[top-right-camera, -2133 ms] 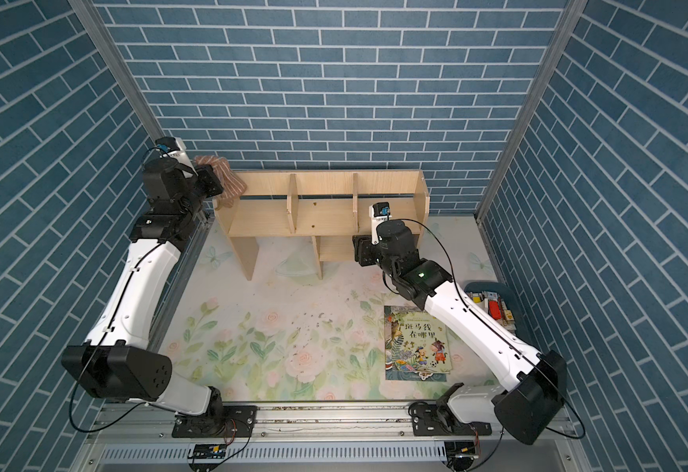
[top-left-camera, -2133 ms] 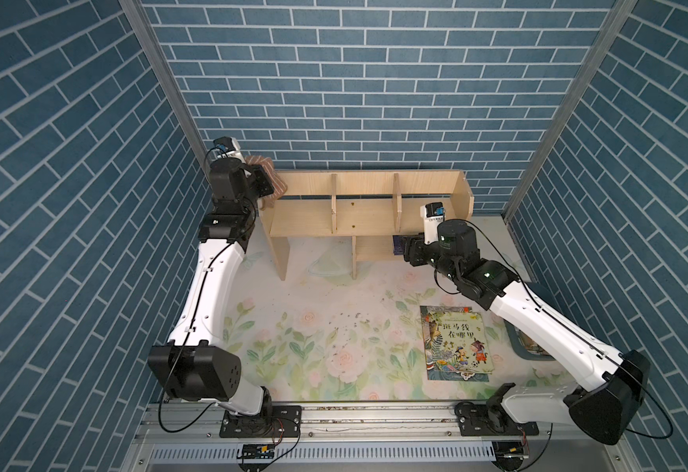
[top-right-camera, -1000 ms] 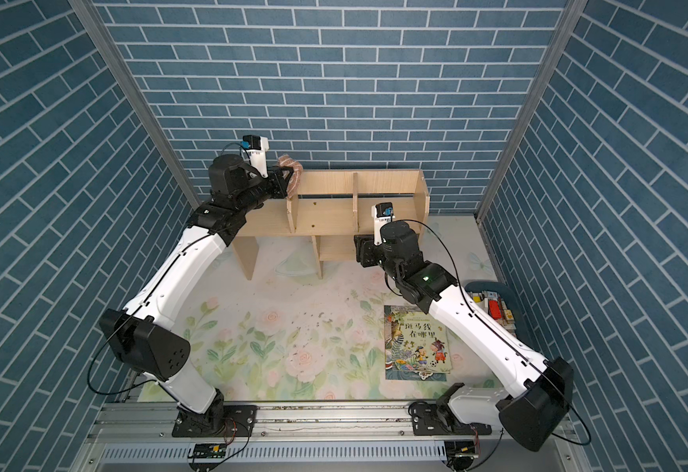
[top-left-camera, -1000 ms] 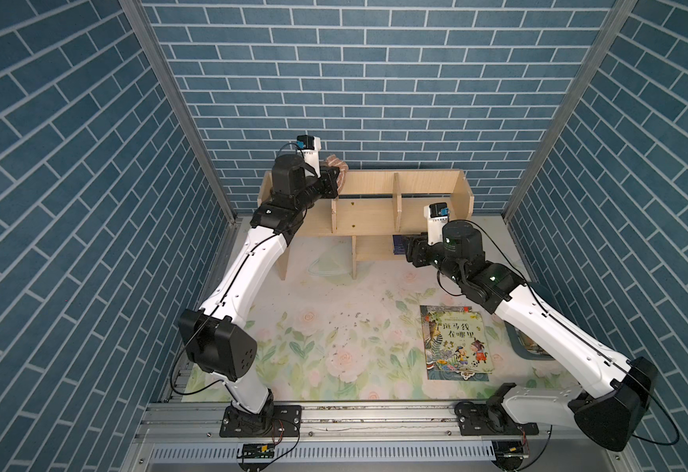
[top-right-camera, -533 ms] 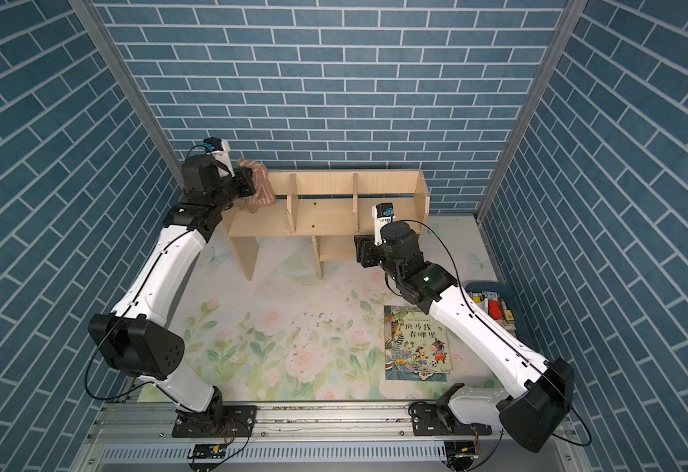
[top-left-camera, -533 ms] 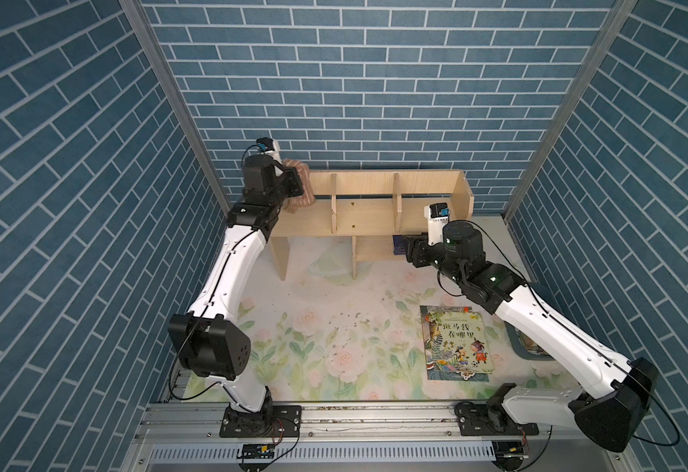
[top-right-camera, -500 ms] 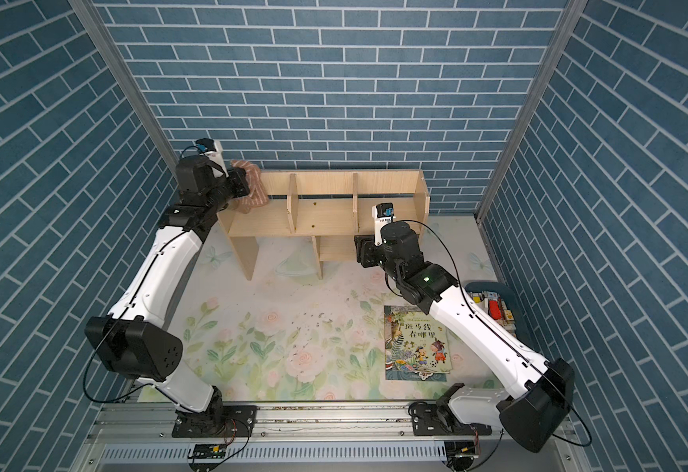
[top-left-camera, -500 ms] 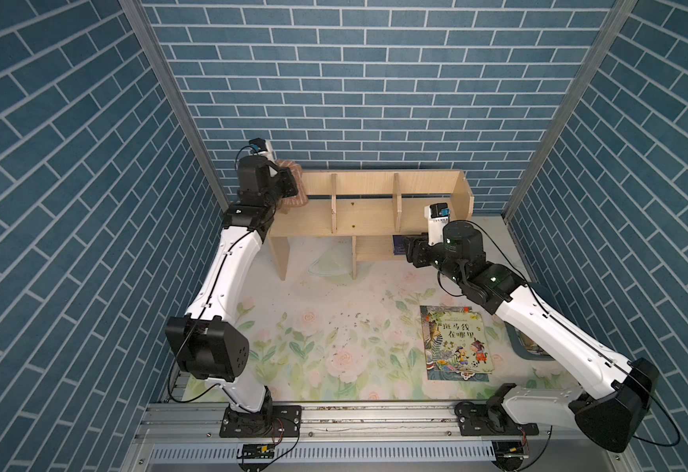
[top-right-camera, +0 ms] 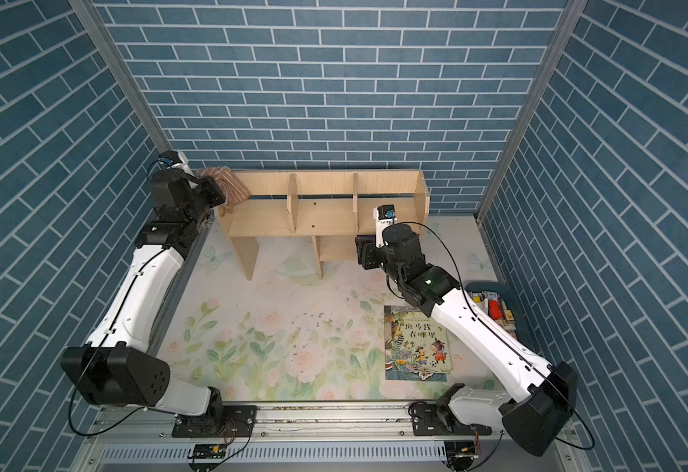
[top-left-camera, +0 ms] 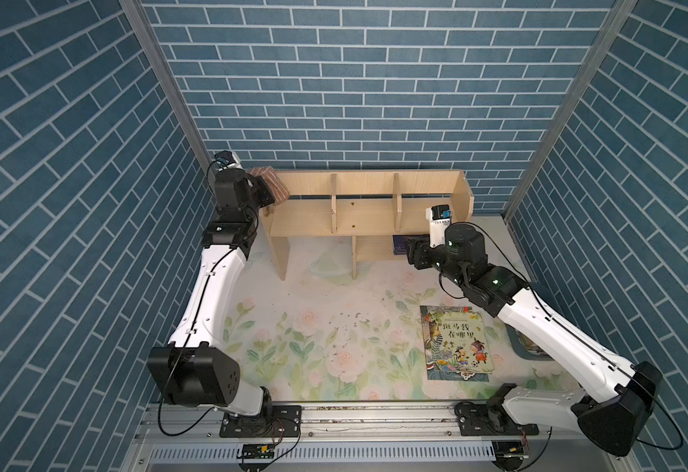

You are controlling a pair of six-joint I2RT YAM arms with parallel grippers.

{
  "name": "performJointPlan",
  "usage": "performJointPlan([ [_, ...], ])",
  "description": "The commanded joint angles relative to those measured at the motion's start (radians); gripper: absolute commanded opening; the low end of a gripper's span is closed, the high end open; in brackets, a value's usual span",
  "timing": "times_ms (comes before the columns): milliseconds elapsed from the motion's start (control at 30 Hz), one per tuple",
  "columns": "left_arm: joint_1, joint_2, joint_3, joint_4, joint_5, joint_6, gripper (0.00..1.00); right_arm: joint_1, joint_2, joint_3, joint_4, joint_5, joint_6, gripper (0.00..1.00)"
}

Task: Wipe the bookshelf clean with a cloth
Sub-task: Hold the shelf at the center of the board.

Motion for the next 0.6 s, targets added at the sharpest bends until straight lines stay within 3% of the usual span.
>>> performJointPlan([
  [0, -0.012, 0.012, 0.022, 0.045, 0.12, -0.031, 0.0, 0.006, -0.022, -0.01, 0.01, 0.012, -0.005, 0.64],
  [233, -0.144, 0.085, 0.155, 0.04, 0.269, 0.019, 0.0, 0.006, -0.019, -0.018, 0.021, 0.007, 0.009, 0.64],
  [400, -0.284, 0.183, 0.298, -0.038, 0.293, 0.106, 0.0, 0.007, -0.011, -0.011, 0.018, 0.006, 0.012, 0.64],
  [567, -0.337, 0.247, 0.355, -0.076, 0.26, 0.128, 0.0, 0.007, -0.018, -0.017, 0.017, 0.011, 0.012, 0.64],
])
